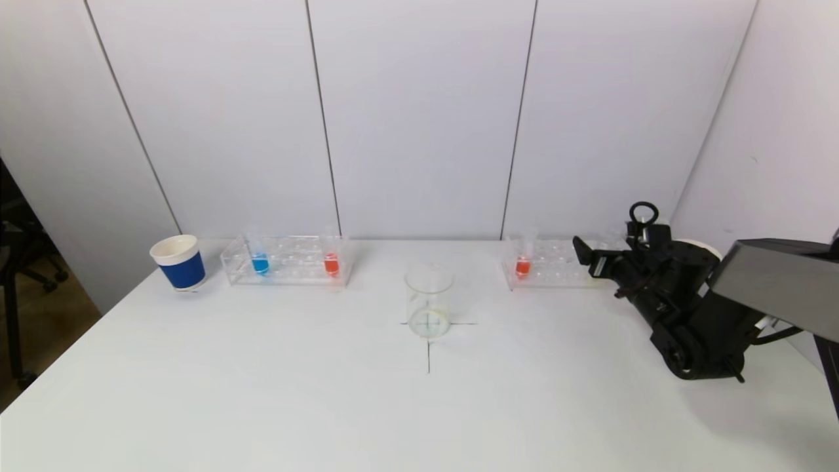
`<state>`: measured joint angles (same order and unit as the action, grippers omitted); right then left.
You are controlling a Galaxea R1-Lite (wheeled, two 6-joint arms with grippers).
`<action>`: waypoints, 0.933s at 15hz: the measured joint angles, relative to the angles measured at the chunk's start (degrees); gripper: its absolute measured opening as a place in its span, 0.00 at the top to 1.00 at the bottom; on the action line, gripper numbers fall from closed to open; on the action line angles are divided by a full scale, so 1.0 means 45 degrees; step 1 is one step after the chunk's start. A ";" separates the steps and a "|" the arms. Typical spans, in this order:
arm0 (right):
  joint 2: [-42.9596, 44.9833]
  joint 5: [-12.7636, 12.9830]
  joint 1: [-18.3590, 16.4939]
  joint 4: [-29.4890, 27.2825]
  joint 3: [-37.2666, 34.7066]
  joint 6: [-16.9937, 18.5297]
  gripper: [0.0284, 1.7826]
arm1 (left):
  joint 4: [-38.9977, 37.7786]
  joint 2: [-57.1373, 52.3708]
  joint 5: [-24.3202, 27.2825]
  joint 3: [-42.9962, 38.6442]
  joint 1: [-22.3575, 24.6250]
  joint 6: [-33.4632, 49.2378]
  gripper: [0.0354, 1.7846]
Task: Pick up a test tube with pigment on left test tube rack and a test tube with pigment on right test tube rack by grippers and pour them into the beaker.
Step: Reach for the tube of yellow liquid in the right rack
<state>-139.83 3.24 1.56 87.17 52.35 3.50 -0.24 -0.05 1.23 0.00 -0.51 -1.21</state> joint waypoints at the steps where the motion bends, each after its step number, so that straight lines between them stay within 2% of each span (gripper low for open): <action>1: -0.0014 0.0000 0.0000 -0.0005 0.0000 0.0000 0.01 | 0.0005 0.0000 0.0000 0.0000 0.0000 0.0000 0.01; 11: -0.0043 -0.0005 -0.0016 0.0000 0.0095 0.0005 0.01 | 0.0000 0.0000 -0.0005 0.0000 0.0000 -0.0005 0.01; 14: -0.0049 -0.0005 -0.0011 -0.0005 0.0098 0.0005 0.09 | 0.0000 0.0000 -0.0005 0.0000 0.0000 -0.0005 0.01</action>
<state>-140.05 3.22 1.51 87.15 52.79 3.52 -0.24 -0.05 1.21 0.00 -0.51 -1.23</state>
